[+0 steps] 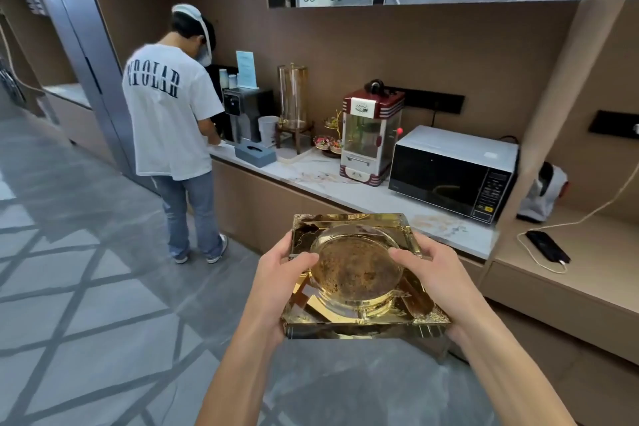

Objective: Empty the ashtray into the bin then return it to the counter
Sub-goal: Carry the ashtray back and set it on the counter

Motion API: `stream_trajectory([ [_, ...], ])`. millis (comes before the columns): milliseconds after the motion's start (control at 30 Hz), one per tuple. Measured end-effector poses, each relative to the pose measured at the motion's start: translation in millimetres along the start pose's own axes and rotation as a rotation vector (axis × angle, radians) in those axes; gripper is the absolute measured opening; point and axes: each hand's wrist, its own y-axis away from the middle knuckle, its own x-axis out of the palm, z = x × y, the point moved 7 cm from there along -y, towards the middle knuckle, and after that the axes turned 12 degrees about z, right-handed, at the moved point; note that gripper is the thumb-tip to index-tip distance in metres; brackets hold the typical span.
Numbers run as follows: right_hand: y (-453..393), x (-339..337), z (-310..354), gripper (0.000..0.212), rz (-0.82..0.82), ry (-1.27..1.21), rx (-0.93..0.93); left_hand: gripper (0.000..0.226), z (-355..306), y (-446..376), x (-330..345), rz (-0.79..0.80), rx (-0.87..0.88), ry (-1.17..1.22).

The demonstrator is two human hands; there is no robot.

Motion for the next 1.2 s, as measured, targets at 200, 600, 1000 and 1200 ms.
stream_trajectory([
  [200, -99.5, 23.8, 2.1, 0.021, -0.038, 0.003, -0.015, 0.039, -19.1, -89.1, -54.0, 0.030, 0.015, -0.012],
  [600, -248.0, 55.9, 3.4, 0.021, -0.074, 0.033, 0.019, 0.047, -40.4, -222.5, -133.5, 0.062, -0.006, -0.045],
  [1000, -400.4, 51.1, -12.2, 0.022, -0.052, 0.005, 0.084, 0.041, -42.0, -367.6, -178.6, 0.046, -0.019, -0.031],
  [1200, -495.7, 43.0, -13.5, 0.023, -0.090, -0.027, 0.125, 0.040, -46.7, -468.6, -204.2, 0.052, -0.051, -0.023],
])
